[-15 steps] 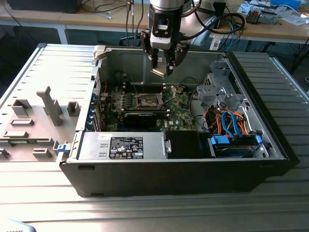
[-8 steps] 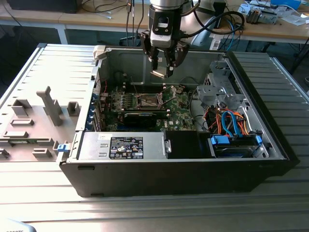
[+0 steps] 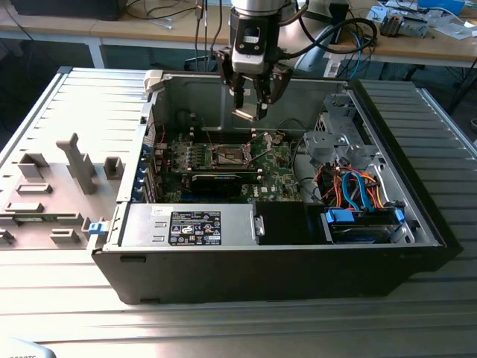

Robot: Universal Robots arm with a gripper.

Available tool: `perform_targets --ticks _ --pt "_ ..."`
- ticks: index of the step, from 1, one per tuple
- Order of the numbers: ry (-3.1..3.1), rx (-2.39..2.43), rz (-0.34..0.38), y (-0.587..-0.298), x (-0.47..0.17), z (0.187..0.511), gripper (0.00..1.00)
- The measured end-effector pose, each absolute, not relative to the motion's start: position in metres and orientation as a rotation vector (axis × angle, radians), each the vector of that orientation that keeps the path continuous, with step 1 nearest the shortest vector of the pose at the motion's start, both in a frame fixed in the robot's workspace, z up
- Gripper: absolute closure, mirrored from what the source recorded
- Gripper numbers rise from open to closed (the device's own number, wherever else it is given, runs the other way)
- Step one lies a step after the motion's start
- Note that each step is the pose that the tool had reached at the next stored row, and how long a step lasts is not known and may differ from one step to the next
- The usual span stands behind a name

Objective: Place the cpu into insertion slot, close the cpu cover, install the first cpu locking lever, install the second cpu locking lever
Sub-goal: 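Place the cpu into insertion slot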

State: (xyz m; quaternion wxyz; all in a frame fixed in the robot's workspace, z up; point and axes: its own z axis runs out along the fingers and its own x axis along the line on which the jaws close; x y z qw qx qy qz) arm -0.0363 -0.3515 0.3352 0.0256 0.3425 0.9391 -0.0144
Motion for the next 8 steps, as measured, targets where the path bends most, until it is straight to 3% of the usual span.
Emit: perform_targets --ticks 8 --pt "2.899 1.066 -0.050 -0.3515 -0.0364 0.3296 0.46"
